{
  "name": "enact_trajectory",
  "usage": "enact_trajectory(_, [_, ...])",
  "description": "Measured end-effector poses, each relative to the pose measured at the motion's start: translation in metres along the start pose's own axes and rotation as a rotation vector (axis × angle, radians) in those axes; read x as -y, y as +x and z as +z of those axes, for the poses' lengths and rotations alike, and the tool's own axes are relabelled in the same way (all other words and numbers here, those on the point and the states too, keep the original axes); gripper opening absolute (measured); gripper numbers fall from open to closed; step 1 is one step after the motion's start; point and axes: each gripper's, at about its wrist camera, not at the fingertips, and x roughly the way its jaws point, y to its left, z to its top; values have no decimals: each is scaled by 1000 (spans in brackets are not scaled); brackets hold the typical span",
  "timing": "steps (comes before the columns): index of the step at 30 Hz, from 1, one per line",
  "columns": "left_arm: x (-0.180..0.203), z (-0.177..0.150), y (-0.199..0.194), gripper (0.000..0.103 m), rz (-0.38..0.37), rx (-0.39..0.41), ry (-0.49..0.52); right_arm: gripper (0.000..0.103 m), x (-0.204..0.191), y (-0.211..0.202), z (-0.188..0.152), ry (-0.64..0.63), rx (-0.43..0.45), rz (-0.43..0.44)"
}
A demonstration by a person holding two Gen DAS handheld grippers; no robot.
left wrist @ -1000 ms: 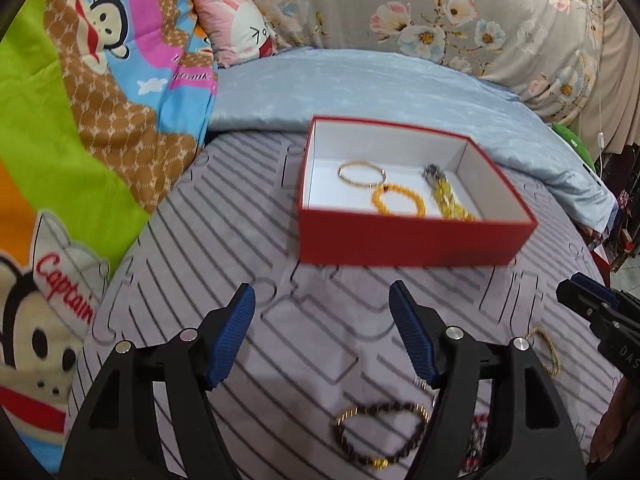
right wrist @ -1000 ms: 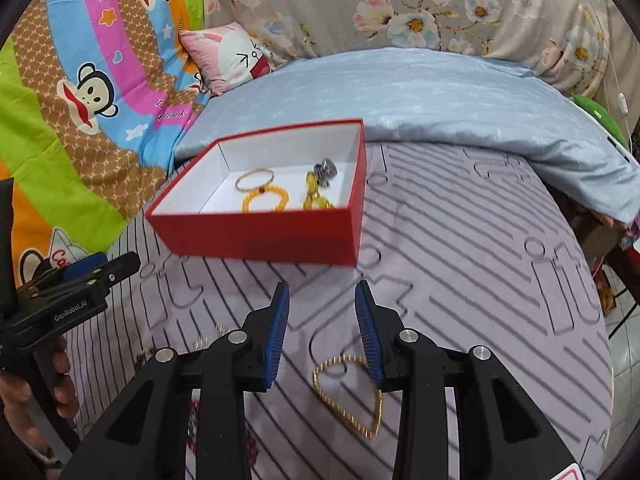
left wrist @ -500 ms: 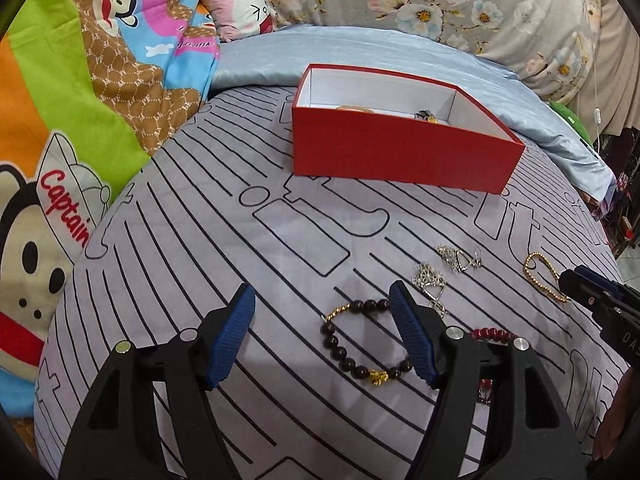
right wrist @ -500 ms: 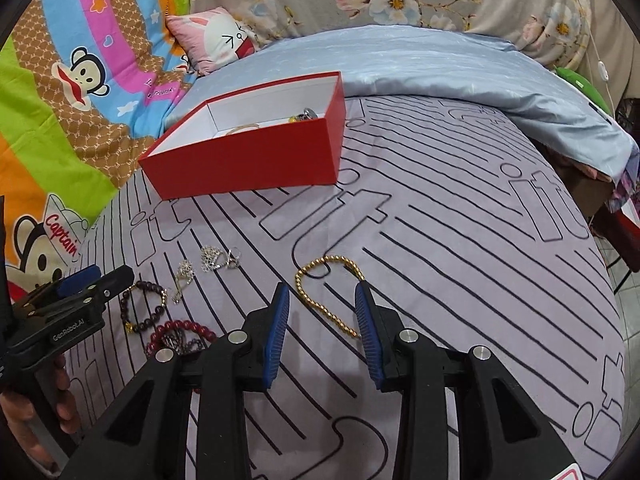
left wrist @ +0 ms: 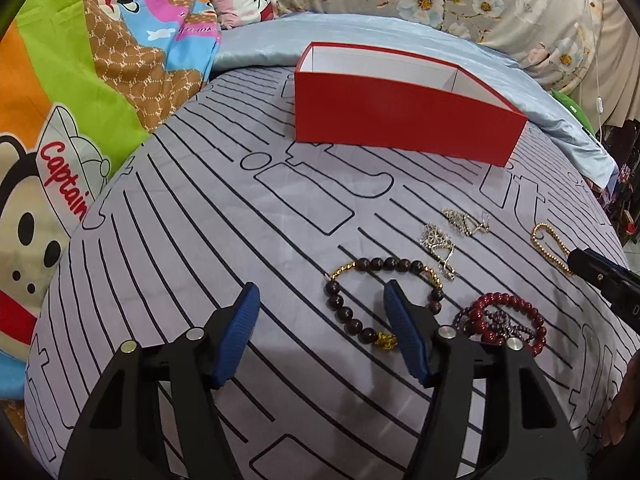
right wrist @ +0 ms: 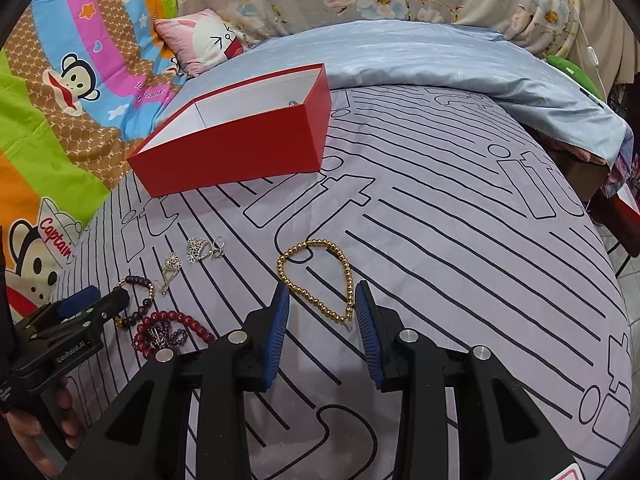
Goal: Organize jewelry
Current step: 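Grasp the gold bead chain with the right tool while the left tool grasps the dark brown bead bracelet, then carry the chain and brown bracelet into the red box and open both tools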
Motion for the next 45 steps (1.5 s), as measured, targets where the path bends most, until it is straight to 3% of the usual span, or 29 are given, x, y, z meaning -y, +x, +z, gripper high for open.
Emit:
enact_trajectory(4, [0, 1, 2, 55, 7, -1, 5, 34, 0, 0, -1, 0, -2, 1])
enact_trajectory(11, [-3, 3, 4, 31, 20, 5, 4, 34, 1, 3, 0, 4, -5, 2])
enact_trajectory(16, [-5, 5, 5, 22, 14, 7, -2, 34, 3, 11, 6, 18, -14, 1])
enact_trajectory(18, [-5, 5, 6, 14, 14, 7, -3, 34, 4, 14, 10, 24, -15, 1])
enact_trajectory(32, [-6, 5, 6, 14, 3, 7, -3, 15, 6, 30, 18, 37, -24, -21])
enact_trajectory(39, [-6, 5, 6, 14, 3, 8, -2, 11, 3, 31, 17, 26, -25, -48])
enact_trajectory(41, [-6, 5, 6, 14, 2, 8, -2, 4, 4, 31, 17, 31, -24, -51])
enact_trajectory(45, [-4, 5, 6, 10, -2, 9, 1, 4, 4, 30, 16, 31, -27, -48])
